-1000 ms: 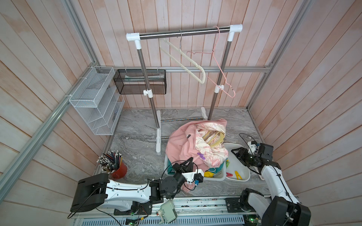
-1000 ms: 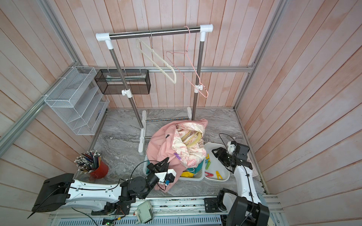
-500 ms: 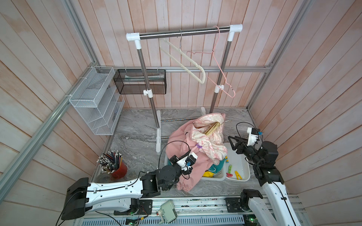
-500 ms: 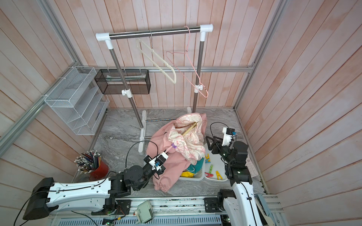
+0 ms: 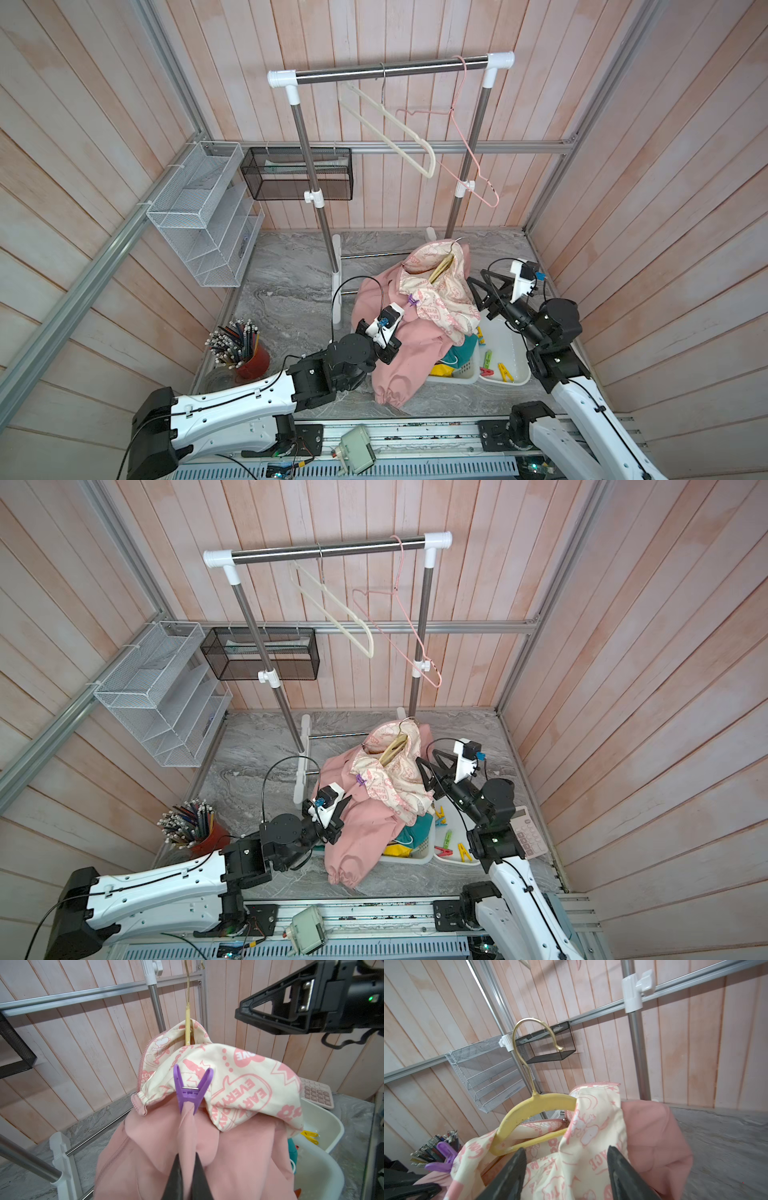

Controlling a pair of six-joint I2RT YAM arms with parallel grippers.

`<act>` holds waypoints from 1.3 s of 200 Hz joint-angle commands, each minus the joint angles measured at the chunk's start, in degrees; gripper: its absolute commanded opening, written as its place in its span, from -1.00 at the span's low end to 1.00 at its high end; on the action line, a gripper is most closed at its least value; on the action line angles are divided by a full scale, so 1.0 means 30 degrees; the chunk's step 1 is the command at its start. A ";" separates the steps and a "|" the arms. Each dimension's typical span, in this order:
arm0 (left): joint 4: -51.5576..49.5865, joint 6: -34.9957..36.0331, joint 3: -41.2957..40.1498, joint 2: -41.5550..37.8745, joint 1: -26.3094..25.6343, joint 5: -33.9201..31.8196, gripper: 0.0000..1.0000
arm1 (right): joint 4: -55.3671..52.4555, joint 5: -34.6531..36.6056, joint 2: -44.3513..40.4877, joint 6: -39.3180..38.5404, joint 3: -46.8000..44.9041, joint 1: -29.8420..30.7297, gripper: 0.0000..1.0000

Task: Remove the clothespins securing jackets to the hanger
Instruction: Remove the clothespin from the hanger.

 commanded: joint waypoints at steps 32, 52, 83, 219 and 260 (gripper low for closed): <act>-0.0453 -0.1629 0.0937 -0.0493 0.0381 0.1554 -1.00 | 0.4077 0.1120 0.2520 -0.1480 0.1666 0.1616 0.32; -0.0558 -0.1941 0.0879 -0.0505 0.0419 0.1864 -1.00 | 0.4728 0.1286 0.3430 -0.1537 0.1998 0.1740 0.33; -0.0561 -0.2107 0.0863 -0.0674 0.0448 0.2071 -1.00 | 0.4826 0.0667 0.4794 -0.1480 0.2923 0.1883 0.29; 0.0648 -0.3314 0.0797 -0.0120 0.0522 0.2872 -1.00 | 0.3670 -0.0829 0.7454 -0.0957 0.4899 0.2794 -0.73; 0.0204 -0.3413 0.1096 -0.0649 0.0581 0.2755 0.18 | 0.2895 -0.0428 0.7650 -0.1076 0.5273 0.2880 -1.00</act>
